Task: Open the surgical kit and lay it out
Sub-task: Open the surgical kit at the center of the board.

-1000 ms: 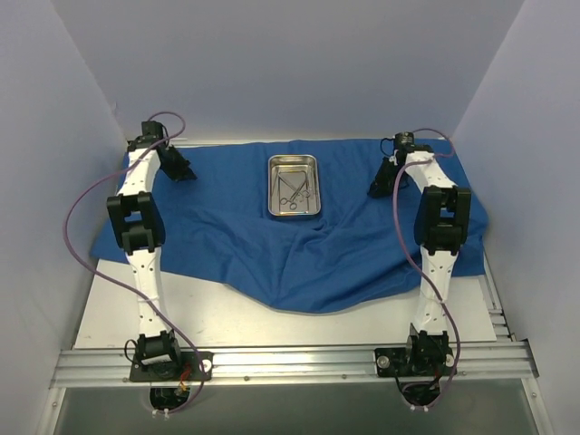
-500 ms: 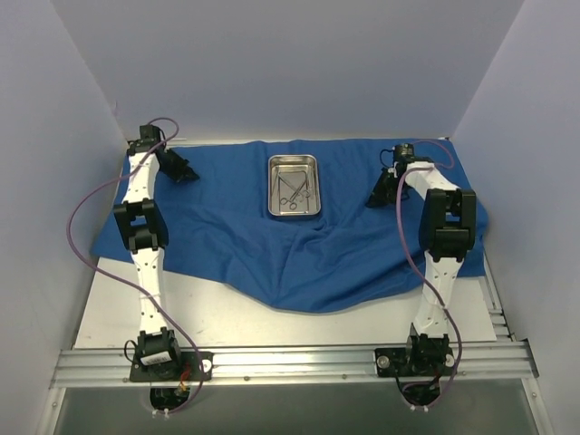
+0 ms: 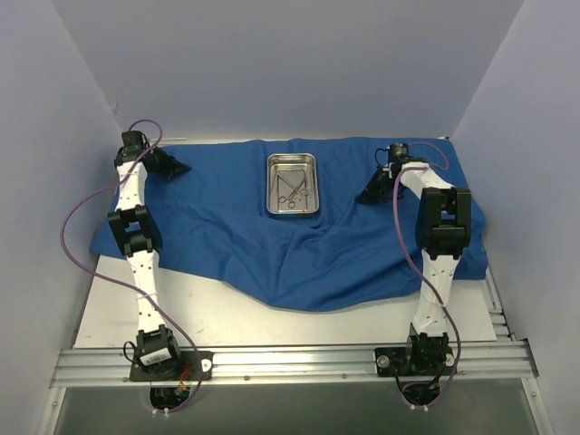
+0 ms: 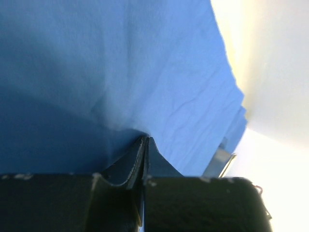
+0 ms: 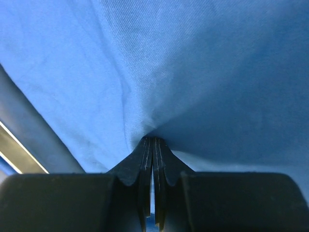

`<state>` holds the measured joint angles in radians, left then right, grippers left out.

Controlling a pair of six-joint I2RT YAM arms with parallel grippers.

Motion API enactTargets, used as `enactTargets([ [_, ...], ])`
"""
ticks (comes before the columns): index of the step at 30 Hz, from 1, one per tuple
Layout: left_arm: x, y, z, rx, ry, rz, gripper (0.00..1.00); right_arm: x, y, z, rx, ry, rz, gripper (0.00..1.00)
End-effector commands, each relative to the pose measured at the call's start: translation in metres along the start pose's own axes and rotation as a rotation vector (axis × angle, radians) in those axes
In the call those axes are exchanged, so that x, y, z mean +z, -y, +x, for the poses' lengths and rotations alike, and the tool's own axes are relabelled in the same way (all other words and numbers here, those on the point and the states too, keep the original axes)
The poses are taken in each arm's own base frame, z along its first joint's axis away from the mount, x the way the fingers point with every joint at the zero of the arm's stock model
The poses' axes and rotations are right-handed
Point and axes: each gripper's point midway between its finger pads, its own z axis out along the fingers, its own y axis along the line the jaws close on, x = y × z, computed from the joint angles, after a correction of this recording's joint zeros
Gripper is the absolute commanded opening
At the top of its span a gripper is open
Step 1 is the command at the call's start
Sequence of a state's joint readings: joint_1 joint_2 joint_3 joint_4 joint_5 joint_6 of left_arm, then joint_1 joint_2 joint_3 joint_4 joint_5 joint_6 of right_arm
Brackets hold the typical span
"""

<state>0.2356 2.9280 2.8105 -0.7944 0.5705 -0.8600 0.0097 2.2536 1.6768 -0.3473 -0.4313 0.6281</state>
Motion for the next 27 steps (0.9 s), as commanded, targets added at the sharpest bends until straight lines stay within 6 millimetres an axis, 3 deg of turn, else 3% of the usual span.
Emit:
enactTargets([
  [1, 0.038, -0.057, -0.012, -0.035, 0.045, -0.065, 0.02, 0.042, 0.035, 0.051, 0.039, -0.145, 0.137, 0.0],
  [8, 0.037, -0.048, -0.033, -0.044, 0.086, 0.027, 0.02, 0.056, 0.027, 0.043, 0.041, -0.152, 0.124, 0.0],
  [13, 0.017, -0.039, -0.047, -0.011, 0.108, 0.049, 0.05, 0.061, 0.021, 0.037, 0.042, -0.134, 0.105, 0.0],
  [14, 0.004, -0.02, -0.049, 0.016, 0.118, 0.073, 0.07, 0.06, 0.021, 0.034, 0.037, -0.132, 0.106, 0.0],
  [16, -0.003, -0.013, -0.044, 0.027, 0.101, 0.084, 0.16, 0.056, 0.017, 0.027, 0.005, -0.118, 0.107, 0.0],
  [17, -0.021, 0.012, -0.043, 0.051, 0.103, 0.124, 0.17, 0.053, 0.014, 0.024, -0.012, -0.111, 0.108, 0.0],
  [18, -0.026, 0.014, -0.038, 0.055, 0.094, 0.122, 0.17, 0.047, 0.014, 0.021, -0.04, -0.102, 0.118, 0.02],
  [20, -0.042, 0.039, -0.03, 0.101, 0.101, 0.138, 0.2, 0.035, 0.005, 0.01, -0.073, -0.076, 0.109, 0.06],
  [21, -0.068, 0.068, -0.03, 0.157, 0.142, 0.157, 0.2, 0.029, 0.002, 0.005, -0.089, -0.062, 0.112, 0.12],
  [22, -0.073, 0.07, -0.022, 0.166, 0.139, 0.136, 0.21, 0.017, 0.0, -0.001, -0.121, -0.043, 0.132, 0.15],
  [23, -0.098, 0.099, -0.015, 0.218, 0.17, 0.15, 0.22, 0.005, -0.011, -0.012, -0.145, -0.004, 0.122, 0.18],
  [25, -0.118, 0.099, -0.01, 0.272, 0.22, 0.055, 0.23, -0.022, -0.031, -0.021, -0.192, 0.045, 0.114, 0.29],
  [26, -0.137, 0.107, 0.0, 0.302, 0.244, 0.022, 0.24, -0.036, -0.045, -0.031, -0.226, 0.093, 0.107, 0.36],
  [27, -0.147, 0.1, 0.006, 0.337, 0.244, -0.036, 0.25, -0.052, -0.057, -0.032, -0.246, 0.118, 0.099, 0.39],
])
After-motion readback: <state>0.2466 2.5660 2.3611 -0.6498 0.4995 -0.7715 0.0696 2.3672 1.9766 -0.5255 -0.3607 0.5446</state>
